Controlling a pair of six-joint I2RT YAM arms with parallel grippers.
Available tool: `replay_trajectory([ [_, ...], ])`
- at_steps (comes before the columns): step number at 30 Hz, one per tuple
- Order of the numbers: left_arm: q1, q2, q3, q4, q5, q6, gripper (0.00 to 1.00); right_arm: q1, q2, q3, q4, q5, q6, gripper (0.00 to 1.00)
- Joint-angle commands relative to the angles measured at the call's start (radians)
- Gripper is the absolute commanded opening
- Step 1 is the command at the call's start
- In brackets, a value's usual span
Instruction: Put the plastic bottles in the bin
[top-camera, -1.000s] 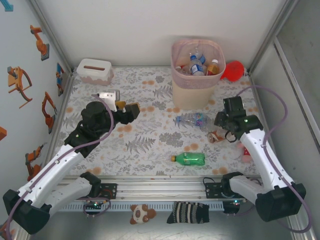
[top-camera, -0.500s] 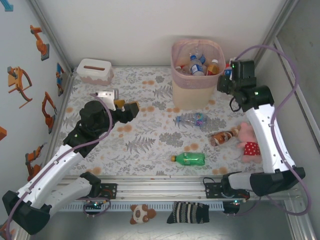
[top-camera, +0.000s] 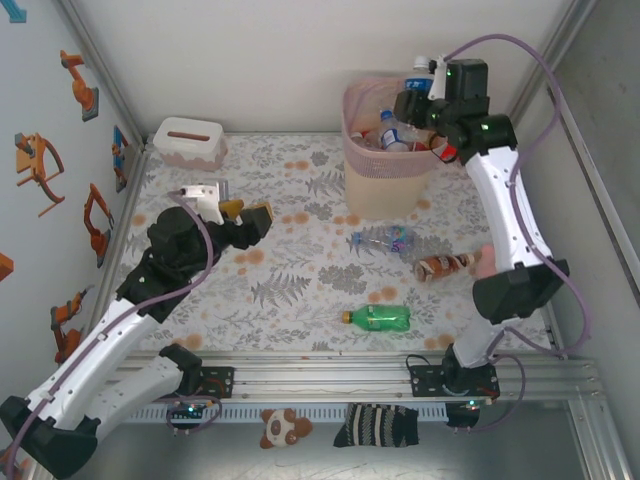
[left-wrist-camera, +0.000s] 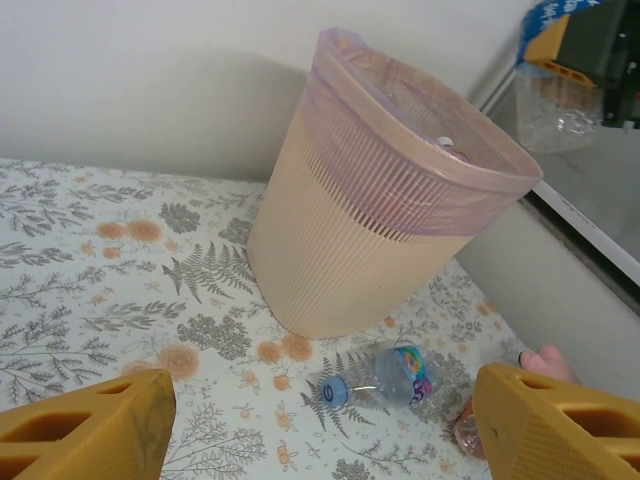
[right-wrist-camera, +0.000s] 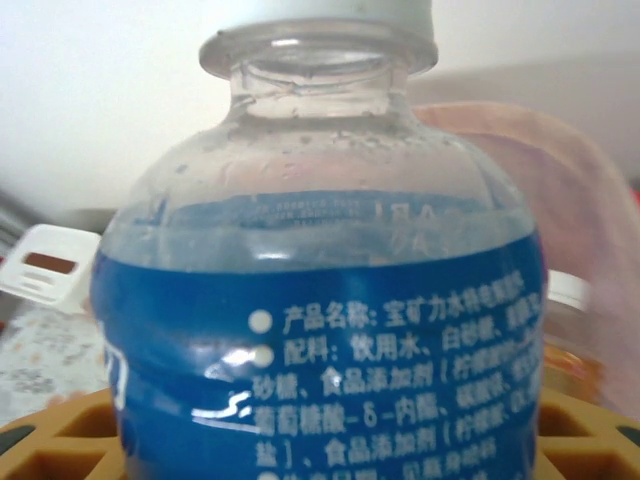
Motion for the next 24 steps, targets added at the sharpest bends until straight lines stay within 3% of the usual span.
replay_trajectory([
  [1, 0.003, -0.026, 0.022, -0.021, -0.018, 0.016, 0.78, -0.001, 0.069, 0.091, 0.077, -0.151, 0.087, 0.54],
  [11, 0.006, -0.073, 0.018, -0.062, -0.063, 0.035, 0.78, 0.047, 0.278, 0.248, 0.062, -0.229, 0.146, 0.56],
  [17, 0.007, -0.082, 0.017, -0.076, -0.07, 0.037, 0.78, 0.059, 0.336, 0.251, 0.06, -0.265, 0.173, 0.57],
  [24, 0.008, -0.087, 0.017, -0.079, -0.072, 0.033, 0.78, 0.059, 0.341, 0.251, 0.062, -0.272, 0.188, 0.66],
])
